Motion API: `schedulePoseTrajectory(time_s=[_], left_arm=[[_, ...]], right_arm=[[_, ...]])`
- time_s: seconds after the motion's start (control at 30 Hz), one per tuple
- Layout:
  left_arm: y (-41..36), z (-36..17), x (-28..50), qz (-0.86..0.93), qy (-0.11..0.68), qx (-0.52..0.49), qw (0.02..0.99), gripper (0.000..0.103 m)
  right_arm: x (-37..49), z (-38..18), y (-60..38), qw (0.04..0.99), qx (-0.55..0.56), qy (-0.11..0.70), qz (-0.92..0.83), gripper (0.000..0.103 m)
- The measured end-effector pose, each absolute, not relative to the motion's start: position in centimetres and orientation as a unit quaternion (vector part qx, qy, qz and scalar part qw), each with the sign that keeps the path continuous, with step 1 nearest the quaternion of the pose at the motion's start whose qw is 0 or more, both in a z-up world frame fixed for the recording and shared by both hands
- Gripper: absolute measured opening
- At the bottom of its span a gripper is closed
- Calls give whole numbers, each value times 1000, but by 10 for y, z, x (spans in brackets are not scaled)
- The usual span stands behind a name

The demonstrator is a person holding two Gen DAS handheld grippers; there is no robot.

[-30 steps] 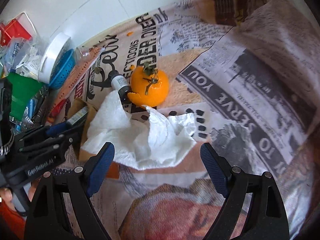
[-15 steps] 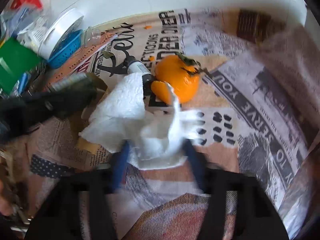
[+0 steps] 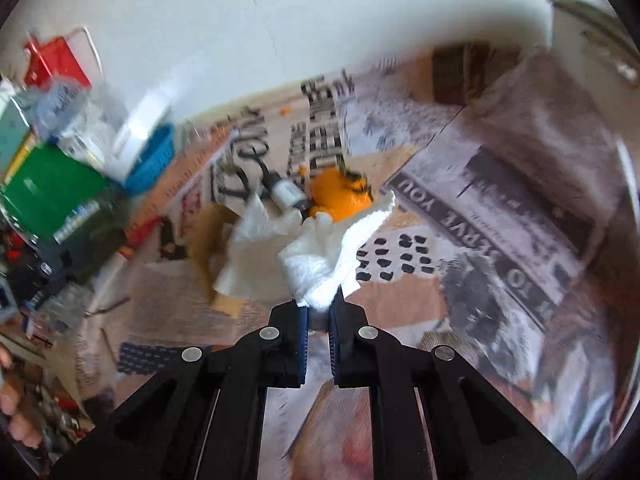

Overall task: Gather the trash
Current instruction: 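Carry the bottle and tissue down over the white floor bin with both tools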

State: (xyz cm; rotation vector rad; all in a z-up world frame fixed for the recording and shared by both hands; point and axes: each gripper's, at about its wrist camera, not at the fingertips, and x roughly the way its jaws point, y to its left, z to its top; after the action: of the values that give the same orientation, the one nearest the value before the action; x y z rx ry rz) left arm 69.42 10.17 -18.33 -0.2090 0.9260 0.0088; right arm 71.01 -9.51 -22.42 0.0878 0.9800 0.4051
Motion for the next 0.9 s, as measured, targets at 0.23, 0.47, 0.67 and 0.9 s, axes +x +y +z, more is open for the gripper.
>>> schedulePoseTrajectory(time_s=[0.23,0.47,0.67,0.9], left_arm=[[120,-161,633,-22,414,-102,904,41],[116,-138,574,-49,394,-80,914,41],[101,-130,535,-56,395,-84,913,41],[78,-129,487,-45,390,-102,914,41]], right_arm=[[649,-169,-98,901,55,396,168,8],[578,-128,-98,922,66,348,159,8],[534,-111,-106,924,62,343,159,8],[493,-111,-122,919,52,347,180,8]])
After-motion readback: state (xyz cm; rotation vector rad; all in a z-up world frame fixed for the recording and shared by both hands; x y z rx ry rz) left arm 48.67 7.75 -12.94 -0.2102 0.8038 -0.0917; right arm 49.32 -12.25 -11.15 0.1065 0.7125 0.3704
